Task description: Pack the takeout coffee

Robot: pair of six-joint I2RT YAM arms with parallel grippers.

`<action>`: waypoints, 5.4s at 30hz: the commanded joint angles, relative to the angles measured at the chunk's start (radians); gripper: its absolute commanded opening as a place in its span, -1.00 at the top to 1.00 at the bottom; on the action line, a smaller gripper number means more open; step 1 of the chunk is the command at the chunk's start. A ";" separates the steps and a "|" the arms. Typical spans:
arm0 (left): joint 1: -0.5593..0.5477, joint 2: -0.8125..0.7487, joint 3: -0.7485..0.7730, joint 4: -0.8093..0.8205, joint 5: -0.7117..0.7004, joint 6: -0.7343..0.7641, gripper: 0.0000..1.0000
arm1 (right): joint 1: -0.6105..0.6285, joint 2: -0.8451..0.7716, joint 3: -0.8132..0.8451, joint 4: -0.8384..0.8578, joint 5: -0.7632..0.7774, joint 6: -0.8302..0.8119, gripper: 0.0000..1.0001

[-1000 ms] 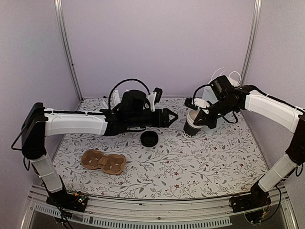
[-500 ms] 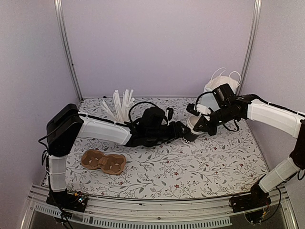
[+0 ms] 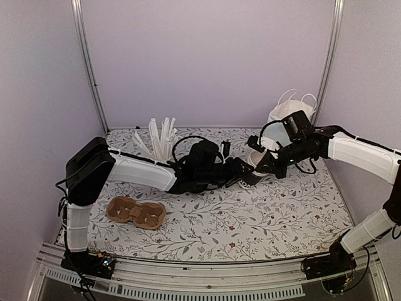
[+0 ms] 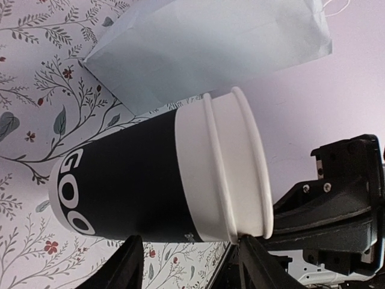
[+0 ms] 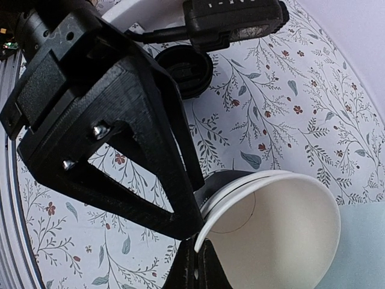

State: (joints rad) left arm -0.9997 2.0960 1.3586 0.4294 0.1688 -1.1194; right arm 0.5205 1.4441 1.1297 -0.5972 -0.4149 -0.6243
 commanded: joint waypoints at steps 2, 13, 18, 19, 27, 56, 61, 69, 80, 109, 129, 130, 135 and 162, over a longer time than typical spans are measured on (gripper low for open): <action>-0.006 0.027 0.023 0.029 -0.013 -0.037 -0.09 | 0.004 -0.056 -0.009 0.009 -0.067 -0.005 1.00; 0.012 0.075 0.026 -0.057 -0.083 -0.076 0.07 | 0.004 -0.121 0.068 -0.128 -0.116 -0.118 1.00; 0.012 0.066 0.032 -0.081 -0.108 -0.056 0.14 | 0.005 -0.113 0.162 -0.188 -0.060 -0.131 1.00; 0.012 0.063 0.039 -0.088 -0.114 -0.047 0.15 | 0.004 -0.108 0.173 -0.194 -0.043 -0.133 1.00; 0.017 0.073 0.079 -0.125 -0.102 -0.036 0.23 | 0.048 -0.091 0.276 -0.322 -0.022 -0.190 1.00; 0.026 0.037 0.148 -0.210 -0.166 0.104 0.54 | 0.084 -0.043 0.355 -0.365 0.022 -0.207 1.00; 0.015 -0.002 0.143 -0.206 -0.215 0.170 0.45 | 0.084 -0.042 0.378 -0.367 0.037 -0.204 1.00; 0.010 0.000 0.174 -0.255 -0.194 0.293 0.03 | 0.077 -0.092 0.311 -0.374 0.133 -0.197 1.00; 0.045 0.232 0.449 -0.406 -0.157 0.496 -0.22 | -0.064 -0.289 0.036 -0.337 0.120 -0.156 1.00; 0.087 0.368 0.552 -0.345 0.066 0.437 0.26 | -0.125 -0.374 -0.319 -0.042 0.047 -0.111 1.00; 0.099 0.263 0.586 -0.501 0.046 0.651 1.00 | -0.126 -0.316 -0.212 -0.196 0.142 -0.209 1.00; 0.099 0.261 0.615 -0.547 0.035 0.685 1.00 | -0.126 -0.299 -0.206 -0.201 0.144 -0.213 1.00; 0.098 0.271 0.813 -0.872 -0.038 0.953 1.00 | -0.090 -0.236 -0.193 -0.215 0.149 -0.214 1.00; 0.167 0.320 0.948 -1.375 -0.449 1.602 1.00 | 0.006 -0.160 -0.130 -0.225 0.085 -0.157 1.00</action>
State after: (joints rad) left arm -0.8364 2.3917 2.3150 -0.9264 -0.2787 0.4320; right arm 0.5190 1.2736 0.9787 -0.8093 -0.3054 -0.7963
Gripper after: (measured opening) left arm 0.021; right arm 0.016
